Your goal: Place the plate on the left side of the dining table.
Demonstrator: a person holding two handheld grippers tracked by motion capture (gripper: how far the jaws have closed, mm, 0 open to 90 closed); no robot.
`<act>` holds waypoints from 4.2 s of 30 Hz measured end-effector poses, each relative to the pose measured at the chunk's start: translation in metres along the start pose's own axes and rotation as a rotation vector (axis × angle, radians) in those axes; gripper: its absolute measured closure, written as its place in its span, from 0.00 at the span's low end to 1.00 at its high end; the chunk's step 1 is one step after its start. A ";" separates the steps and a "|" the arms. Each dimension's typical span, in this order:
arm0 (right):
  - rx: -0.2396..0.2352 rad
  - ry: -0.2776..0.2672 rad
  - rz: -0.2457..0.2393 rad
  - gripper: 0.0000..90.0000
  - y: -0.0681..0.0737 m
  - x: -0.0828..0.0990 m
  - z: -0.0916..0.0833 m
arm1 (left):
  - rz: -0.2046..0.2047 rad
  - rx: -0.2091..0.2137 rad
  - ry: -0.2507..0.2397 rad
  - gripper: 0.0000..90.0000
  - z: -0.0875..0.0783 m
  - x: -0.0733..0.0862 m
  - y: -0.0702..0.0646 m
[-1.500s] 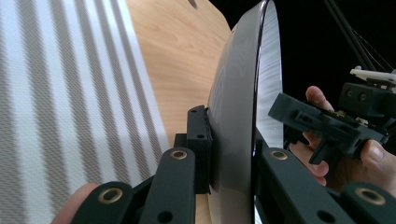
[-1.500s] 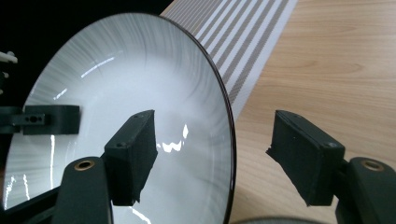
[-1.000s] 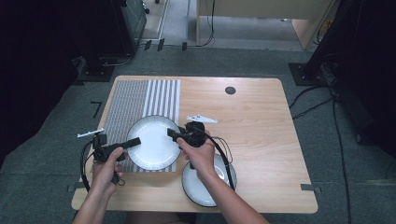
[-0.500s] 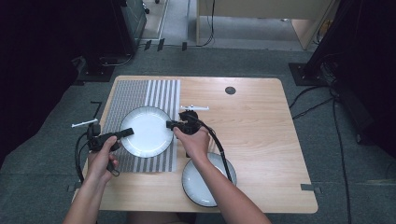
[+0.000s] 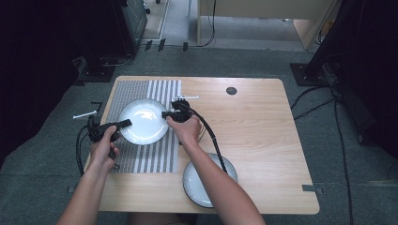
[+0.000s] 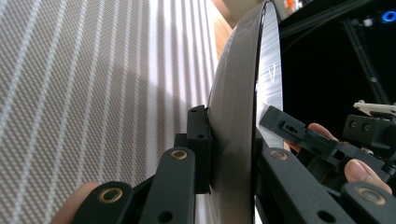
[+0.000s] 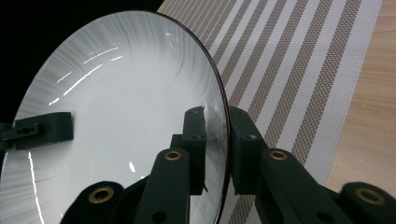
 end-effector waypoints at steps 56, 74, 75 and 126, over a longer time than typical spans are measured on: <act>0.089 0.026 0.071 0.95 -0.022 -0.005 0.060 | 0.070 -0.332 -0.110 0.70 0.013 -0.036 0.038; 0.155 0.022 -0.032 0.59 -0.028 -0.006 0.047 | 0.257 -0.344 -0.185 0.59 -0.014 -0.025 0.026; 0.177 0.024 -0.044 0.57 -0.030 -0.005 0.044 | 0.273 -0.354 -0.186 0.51 -0.014 -0.023 0.024; 0.162 -0.055 -0.123 0.18 -0.077 0.028 -0.100 | 0.636 -0.567 -0.128 0.15 -0.087 0.111 0.031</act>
Point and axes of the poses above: each handheld gripper's, and its own axes: z roughly forward along the jaws, x roughly out of its underside, y roughly to its left, the point moved 7 cm from there along z, roughly forward along the jaws, and after that the axes turned 3 degrees about y, right-handed, at the moved point
